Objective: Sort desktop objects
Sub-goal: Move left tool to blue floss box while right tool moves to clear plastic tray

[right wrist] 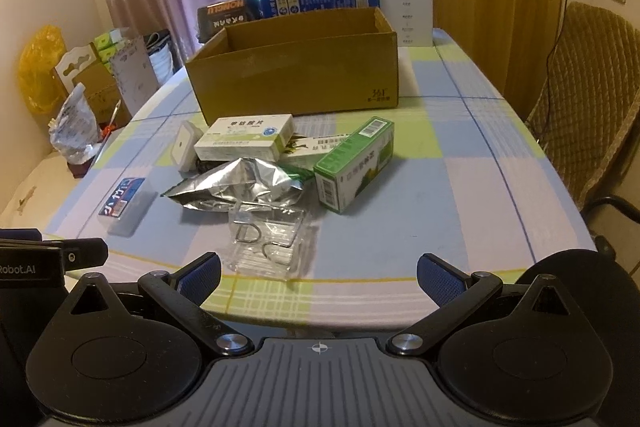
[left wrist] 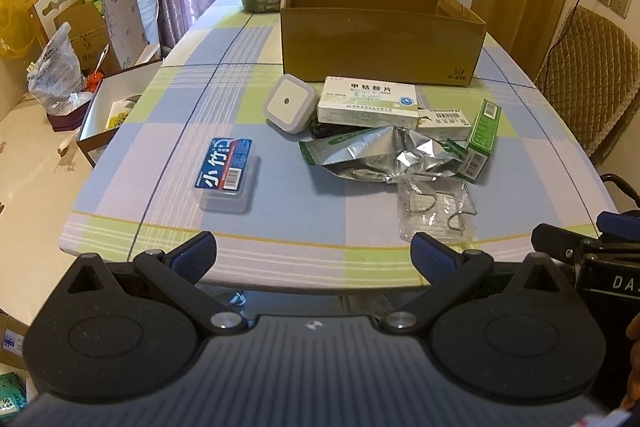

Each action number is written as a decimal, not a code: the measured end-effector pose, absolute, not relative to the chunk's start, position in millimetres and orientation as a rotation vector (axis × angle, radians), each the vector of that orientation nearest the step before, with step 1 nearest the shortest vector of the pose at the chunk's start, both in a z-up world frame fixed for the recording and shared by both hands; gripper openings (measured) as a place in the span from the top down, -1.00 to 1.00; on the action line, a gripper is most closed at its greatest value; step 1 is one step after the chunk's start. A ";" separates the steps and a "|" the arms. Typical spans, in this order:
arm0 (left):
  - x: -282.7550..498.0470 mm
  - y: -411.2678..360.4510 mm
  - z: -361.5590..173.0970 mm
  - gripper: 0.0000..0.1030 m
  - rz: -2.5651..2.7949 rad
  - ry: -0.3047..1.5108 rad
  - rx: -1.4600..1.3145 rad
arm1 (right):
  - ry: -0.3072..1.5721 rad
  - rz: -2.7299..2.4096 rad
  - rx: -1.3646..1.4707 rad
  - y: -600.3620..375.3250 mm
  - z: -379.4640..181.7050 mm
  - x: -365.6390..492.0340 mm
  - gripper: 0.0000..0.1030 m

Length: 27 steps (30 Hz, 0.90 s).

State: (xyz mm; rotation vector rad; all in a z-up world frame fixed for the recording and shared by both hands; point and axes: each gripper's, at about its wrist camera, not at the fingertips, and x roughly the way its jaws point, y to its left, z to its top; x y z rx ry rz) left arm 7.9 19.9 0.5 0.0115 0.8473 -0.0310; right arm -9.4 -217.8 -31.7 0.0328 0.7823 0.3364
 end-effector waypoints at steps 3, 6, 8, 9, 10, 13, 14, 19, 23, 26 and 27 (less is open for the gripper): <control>8.6 24.4 3.3 -0.97 -0.036 0.819 0.000 | 0.788 0.342 0.033 -214.1 -32.3 -7.6 -0.97; 9.5 26.8 4.9 -0.97 -0.040 0.803 0.003 | 0.778 0.342 0.045 -212.4 -31.5 -6.9 -0.97; 10.2 29.8 5.6 -0.97 -0.043 0.795 -0.002 | 0.768 0.309 0.043 -210.8 -30.9 -5.6 -0.97; 10.9 31.2 5.6 -0.97 -0.046 0.793 -0.010 | 0.767 0.299 0.046 -210.2 -31.2 -4.5 -0.97; 11.8 33.3 5.0 -0.97 -0.052 0.793 -0.022 | 0.773 0.297 0.049 -209.7 -31.7 -2.9 -0.97; 11.5 35.6 4.9 -0.97 -0.061 0.773 -0.010 | 0.790 0.301 0.052 -206.8 -33.1 0.9 -0.97; 11.7 35.7 4.9 -0.97 -0.067 0.767 -0.001 | 0.794 0.300 0.055 -205.4 -33.2 2.1 -0.97; 17.2 40.0 5.7 -0.97 -0.067 0.779 0.017 | 0.819 0.313 0.048 -194.8 -36.0 6.1 -0.97; 23.8 48.3 7.6 -0.97 -0.062 0.802 0.037 | 0.833 0.333 0.054 -187.9 -39.6 8.8 -0.97; 27.7 55.8 10.0 -0.97 -0.053 0.808 0.038 | 0.848 0.333 0.057 -185.6 -42.8 11.8 -0.97; 28.7 58.0 10.8 -0.97 -0.048 0.808 0.040 | 0.856 0.329 0.060 -185.1 -44.8 13.2 -0.97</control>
